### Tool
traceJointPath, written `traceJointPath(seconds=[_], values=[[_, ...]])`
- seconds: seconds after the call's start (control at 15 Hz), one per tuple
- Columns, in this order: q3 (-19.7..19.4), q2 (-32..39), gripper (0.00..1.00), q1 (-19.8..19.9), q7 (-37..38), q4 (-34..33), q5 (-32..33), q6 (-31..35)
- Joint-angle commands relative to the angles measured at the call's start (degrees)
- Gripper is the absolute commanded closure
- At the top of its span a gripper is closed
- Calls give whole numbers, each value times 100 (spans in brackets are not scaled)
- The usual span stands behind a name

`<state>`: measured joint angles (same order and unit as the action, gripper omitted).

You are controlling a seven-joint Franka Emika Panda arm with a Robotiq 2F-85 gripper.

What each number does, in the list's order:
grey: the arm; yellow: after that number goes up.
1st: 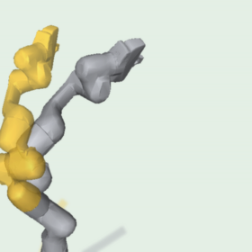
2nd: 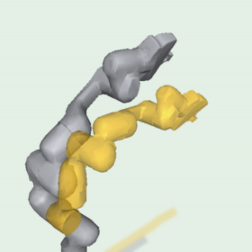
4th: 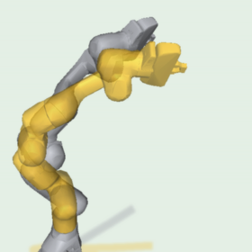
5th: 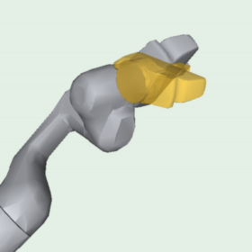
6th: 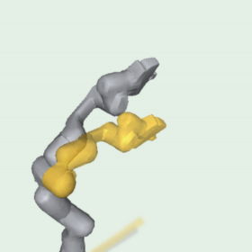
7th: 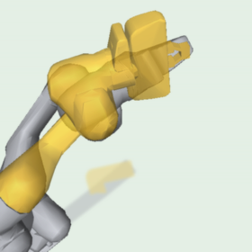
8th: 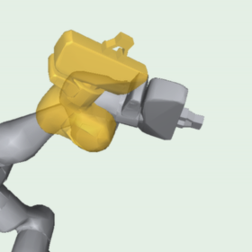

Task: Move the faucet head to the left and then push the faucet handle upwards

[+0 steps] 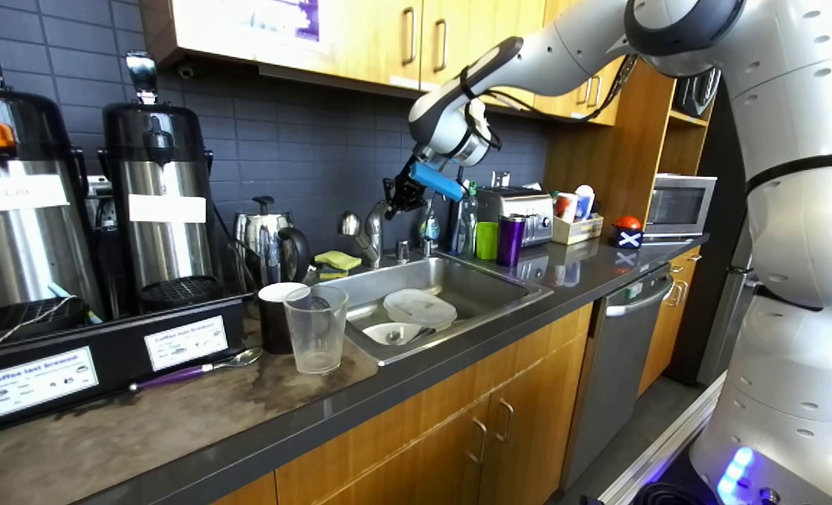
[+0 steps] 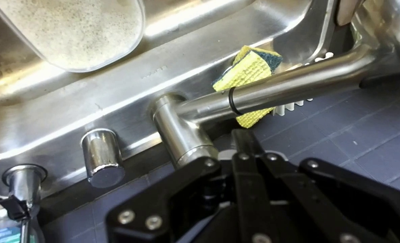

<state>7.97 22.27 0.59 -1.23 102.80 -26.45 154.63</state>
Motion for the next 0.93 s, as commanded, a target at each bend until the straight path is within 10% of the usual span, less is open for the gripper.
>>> traceJointPath(seconds=[0.0, 0.87], values=[[47, -54, 100, 15, -222, 31, 254, 200], [110, 142, 100, -29, -450, -229, 823, 796]])
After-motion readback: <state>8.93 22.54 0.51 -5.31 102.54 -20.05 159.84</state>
